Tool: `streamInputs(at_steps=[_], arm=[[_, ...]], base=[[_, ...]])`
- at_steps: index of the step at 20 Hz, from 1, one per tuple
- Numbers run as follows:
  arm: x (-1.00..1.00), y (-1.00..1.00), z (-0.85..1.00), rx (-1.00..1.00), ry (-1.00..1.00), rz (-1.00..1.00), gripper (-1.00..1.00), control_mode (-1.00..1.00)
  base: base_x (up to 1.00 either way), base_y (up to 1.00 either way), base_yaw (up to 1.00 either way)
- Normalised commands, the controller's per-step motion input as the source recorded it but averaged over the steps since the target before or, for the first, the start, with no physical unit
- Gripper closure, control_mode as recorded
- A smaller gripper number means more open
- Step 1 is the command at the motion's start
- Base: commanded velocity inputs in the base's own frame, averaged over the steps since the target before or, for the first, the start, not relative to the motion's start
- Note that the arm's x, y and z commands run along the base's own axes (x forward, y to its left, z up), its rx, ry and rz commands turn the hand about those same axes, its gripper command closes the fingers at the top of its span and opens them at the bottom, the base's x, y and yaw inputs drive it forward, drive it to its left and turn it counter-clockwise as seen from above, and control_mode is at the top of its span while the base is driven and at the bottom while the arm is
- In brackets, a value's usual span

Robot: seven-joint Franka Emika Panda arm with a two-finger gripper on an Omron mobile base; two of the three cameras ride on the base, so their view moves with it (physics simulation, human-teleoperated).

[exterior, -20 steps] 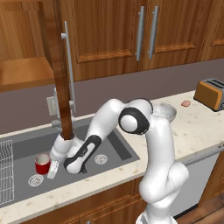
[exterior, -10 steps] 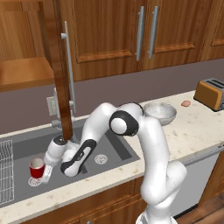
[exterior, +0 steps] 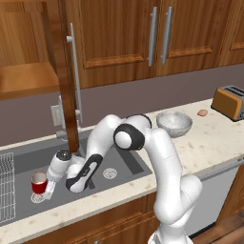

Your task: Pick the mug and place it in the sink. Pick the bowl and place it in the open cabinet and then close the cabinet.

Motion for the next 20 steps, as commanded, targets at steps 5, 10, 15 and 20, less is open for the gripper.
streamInputs(at_steps=[5, 10, 15, 20], arm=[[0.38, 0.00, -0.04, 0.00, 0.03, 0.00, 1.00, -1.00], [0.39, 0.07, -0.12, -0.01, 0.10, 0.00, 1.00, -1.00], [0.39, 0.16, -0.10, -0.02, 0.15, 0.00, 1.00, -1.00], [0.18, 0.14, -0.02, -0.02, 0.07, 0.00, -1.00, -1.00]], base=[[0.00, 0.00, 0.00], [0.00, 0.00, 0.00], [0.00, 0.00, 0.00], [0.00, 0.00, 0.00]])
